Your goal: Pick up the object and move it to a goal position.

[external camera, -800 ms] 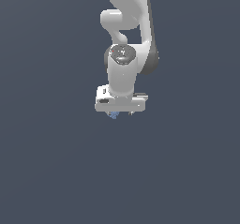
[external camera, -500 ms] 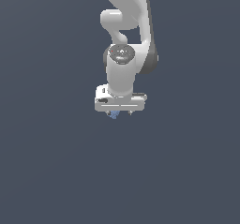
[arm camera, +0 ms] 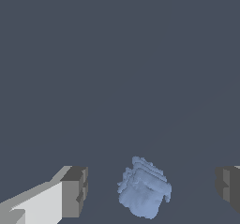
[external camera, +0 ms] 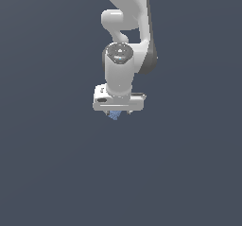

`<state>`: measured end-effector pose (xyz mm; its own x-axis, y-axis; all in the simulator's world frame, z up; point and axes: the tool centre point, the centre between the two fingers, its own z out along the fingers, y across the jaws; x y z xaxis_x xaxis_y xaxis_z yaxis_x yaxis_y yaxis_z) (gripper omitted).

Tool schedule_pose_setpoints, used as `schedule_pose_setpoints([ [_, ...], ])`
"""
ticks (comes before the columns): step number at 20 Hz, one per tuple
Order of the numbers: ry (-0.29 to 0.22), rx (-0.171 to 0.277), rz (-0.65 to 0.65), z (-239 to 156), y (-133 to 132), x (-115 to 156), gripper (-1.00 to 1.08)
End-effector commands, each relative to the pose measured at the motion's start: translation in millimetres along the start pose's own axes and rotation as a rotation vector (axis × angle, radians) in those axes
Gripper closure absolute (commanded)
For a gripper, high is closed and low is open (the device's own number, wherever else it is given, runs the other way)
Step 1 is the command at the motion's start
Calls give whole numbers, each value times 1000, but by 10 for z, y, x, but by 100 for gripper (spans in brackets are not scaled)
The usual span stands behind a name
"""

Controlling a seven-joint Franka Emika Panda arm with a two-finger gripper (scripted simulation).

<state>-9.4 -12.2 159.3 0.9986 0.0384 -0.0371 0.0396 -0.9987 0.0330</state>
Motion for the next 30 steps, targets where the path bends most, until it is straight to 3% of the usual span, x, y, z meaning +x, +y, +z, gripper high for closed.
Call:
schedule_pose_setpoints([
  [1,0,1,11,22,1,-18,-92],
  [9,7,14,126,206,35,-196,-92],
  [22,24,38,447,647,156,-748,-92],
  [30,28,42,522,735,188,-888,-92],
])
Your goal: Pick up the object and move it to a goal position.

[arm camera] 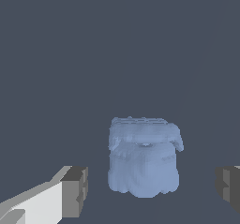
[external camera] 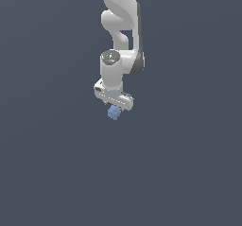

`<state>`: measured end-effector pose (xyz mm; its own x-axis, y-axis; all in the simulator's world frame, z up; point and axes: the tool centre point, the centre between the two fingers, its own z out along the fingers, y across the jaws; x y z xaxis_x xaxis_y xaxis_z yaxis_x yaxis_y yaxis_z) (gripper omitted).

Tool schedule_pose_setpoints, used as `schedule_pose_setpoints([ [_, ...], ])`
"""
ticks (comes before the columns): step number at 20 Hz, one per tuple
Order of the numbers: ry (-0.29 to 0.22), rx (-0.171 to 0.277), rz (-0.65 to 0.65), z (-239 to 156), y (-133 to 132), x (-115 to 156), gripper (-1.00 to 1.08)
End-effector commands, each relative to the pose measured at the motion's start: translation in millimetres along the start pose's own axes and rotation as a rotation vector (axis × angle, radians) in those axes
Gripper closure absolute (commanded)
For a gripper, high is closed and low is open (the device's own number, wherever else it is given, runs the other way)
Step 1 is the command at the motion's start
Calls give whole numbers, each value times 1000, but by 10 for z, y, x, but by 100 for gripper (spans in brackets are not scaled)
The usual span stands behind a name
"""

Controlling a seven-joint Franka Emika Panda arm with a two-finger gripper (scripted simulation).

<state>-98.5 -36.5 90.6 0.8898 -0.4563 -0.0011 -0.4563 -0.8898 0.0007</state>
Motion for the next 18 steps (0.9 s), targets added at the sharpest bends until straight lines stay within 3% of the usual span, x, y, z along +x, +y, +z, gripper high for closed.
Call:
schedule_pose_setpoints([
  [1,1,1,10,8,12,-13,-92],
  [18,1,1,10,487,14,-19,-92],
])
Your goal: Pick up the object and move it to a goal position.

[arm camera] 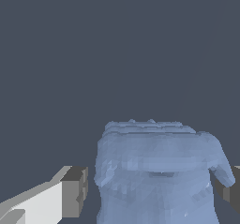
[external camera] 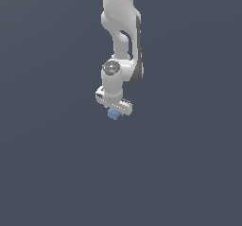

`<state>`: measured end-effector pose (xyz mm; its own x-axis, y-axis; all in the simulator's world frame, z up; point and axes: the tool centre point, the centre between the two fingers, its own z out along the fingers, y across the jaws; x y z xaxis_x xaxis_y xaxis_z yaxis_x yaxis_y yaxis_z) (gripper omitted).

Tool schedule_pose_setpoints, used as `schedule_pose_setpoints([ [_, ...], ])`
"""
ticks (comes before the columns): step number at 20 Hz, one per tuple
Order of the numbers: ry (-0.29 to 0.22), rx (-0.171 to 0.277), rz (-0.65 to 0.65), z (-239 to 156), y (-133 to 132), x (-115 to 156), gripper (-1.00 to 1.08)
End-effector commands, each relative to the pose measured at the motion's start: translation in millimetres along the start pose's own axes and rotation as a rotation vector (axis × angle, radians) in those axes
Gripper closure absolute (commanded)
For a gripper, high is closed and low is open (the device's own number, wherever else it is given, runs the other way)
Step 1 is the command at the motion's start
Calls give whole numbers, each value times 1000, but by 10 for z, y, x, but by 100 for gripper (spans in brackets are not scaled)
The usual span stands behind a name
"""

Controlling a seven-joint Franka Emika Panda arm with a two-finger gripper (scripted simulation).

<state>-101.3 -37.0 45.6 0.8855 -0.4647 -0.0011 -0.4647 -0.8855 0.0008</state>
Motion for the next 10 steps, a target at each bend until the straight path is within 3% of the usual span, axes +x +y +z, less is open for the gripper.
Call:
schedule_pose_setpoints([
  [1,1,1,0,50,-3,4,-92],
  [3,1,1,0,60,-4,4,-92],
  [4,1,1,0,60,-4,4,108],
  [10,1,1,0,60,-4,4,108],
])
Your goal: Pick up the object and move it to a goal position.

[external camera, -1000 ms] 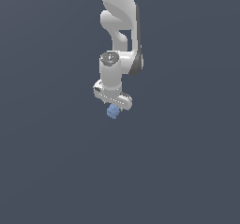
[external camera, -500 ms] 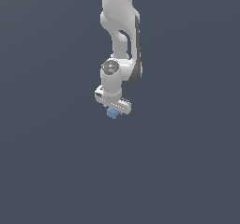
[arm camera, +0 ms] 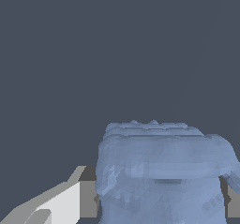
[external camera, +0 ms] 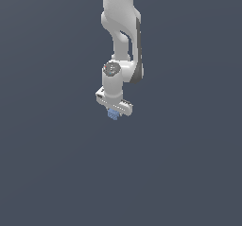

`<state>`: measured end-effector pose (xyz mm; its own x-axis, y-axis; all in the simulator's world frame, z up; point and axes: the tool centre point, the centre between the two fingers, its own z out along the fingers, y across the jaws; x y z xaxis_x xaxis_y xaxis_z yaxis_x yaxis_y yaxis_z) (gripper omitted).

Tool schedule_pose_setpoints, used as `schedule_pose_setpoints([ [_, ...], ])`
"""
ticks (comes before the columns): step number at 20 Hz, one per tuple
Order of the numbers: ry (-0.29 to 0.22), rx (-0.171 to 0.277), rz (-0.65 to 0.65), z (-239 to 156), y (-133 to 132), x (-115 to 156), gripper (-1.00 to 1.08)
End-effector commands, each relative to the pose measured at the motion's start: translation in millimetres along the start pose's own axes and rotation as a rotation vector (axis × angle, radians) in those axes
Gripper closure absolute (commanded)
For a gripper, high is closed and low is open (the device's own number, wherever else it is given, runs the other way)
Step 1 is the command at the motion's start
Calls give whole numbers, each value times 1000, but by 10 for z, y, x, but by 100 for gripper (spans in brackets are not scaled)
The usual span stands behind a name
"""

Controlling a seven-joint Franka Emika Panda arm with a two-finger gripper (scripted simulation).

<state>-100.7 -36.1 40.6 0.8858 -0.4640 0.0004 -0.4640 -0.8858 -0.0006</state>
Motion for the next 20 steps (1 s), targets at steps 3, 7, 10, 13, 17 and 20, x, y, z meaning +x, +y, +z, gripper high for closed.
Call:
schedule_pose_setpoints([
  [3,0,-1,1,10,7,3,108],
  [7,0,0,0,-16,25,27,108],
  [10,0,0,0,-66,93,104,108],
  [13,0,0,0,-149,205,232,108],
  [17,0,0,0,-301,408,466,108],
  [20,0,0,1,-433,585,676,108],
])
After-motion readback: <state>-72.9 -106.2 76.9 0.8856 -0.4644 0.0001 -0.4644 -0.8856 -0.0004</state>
